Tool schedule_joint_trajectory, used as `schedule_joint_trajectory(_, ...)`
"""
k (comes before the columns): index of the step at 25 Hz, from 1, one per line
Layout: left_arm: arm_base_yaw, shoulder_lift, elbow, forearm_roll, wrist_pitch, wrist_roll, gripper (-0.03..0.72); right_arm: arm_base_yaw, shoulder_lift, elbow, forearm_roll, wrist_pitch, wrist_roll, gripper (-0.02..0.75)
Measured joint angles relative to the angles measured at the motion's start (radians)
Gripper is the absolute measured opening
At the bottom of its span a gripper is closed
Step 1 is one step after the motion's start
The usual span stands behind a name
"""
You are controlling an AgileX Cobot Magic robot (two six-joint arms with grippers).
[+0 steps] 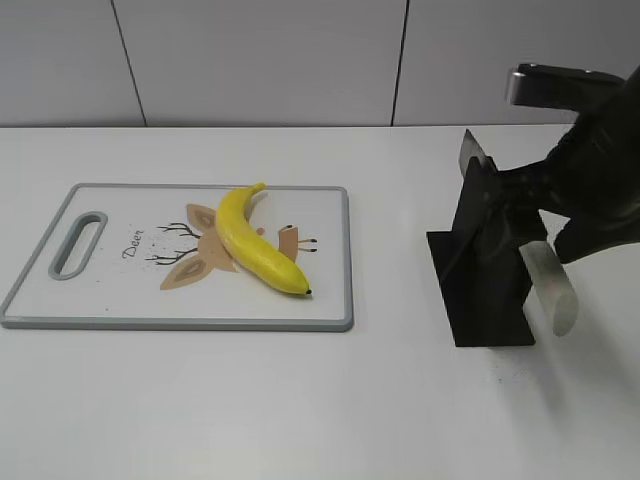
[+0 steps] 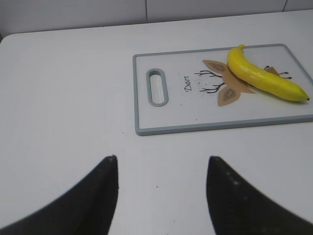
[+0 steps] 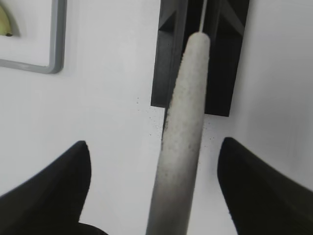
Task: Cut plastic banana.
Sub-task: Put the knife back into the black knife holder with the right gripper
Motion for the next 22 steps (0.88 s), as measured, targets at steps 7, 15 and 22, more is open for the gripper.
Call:
schedule_joint_trajectory(7, 0.000, 0.000, 0.000, 0.001, 0.000, 0.000, 0.547, 0.000, -0.222, 0.059, 0.028, 0.088, -0.124, 0.617)
schedule_joint_trajectory(15, 0.000, 0.000, 0.000, 0.001, 0.000, 0.000, 0.547, 0.000, -0.668, 0.326, 0.038, 0.067, -0.265, 0.561)
schedule_joint_trajectory(22, 0.000, 0.000, 0.000, 0.001, 0.000, 0.001, 0.547, 0.000, -1.064, 0.527, 0.038, 0.009, -0.332, 0.560)
